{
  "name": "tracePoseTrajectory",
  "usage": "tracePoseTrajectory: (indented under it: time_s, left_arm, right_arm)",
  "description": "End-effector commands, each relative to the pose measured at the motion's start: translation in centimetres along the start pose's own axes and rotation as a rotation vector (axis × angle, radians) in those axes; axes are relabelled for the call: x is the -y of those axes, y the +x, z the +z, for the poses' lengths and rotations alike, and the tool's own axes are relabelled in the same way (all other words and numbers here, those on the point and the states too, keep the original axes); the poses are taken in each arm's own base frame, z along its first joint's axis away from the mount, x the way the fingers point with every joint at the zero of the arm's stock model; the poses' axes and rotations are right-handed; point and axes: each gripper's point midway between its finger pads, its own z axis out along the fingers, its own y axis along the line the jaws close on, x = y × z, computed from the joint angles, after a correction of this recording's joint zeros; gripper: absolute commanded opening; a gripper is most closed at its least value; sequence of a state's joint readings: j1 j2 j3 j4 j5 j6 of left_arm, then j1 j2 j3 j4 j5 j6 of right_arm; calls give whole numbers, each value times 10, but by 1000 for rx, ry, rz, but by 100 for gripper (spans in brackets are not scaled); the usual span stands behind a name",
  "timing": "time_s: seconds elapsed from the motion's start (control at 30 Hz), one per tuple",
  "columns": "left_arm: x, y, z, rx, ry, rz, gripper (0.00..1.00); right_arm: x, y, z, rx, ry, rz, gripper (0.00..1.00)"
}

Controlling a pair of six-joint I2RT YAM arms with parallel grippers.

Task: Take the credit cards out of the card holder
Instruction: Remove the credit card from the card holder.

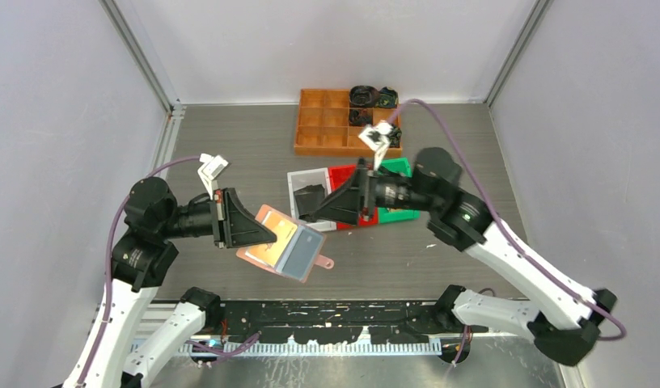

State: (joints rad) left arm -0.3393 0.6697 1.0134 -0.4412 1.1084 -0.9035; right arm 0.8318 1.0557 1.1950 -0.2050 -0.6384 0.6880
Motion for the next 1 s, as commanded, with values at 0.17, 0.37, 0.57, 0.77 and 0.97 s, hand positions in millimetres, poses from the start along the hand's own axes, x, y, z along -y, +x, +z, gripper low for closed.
tracePoseTrajectory:
  time_s: [0.17,0.37,0.57,0.77,0.97]
  left_arm:
    - [-8,-26,-3,147,-119,88,0]
    - [-7,-32,-2,160,-124,81,0]
    - [2,-34,-3,165,-110,83,0]
    - [4,-34,-4,168,-105,82,0]
    - [6,-34,-4,170,-101,83,0]
  right_arm:
    - [-56,-23,-22,225,-235,114,56]
    - [-52,6,10,150,-294,174,57]
    - [-48,16,30,110,-328,210,55]
    - [-47,14,38,116,-367,227,49]
    - [-51,9,40,143,-419,239,41]
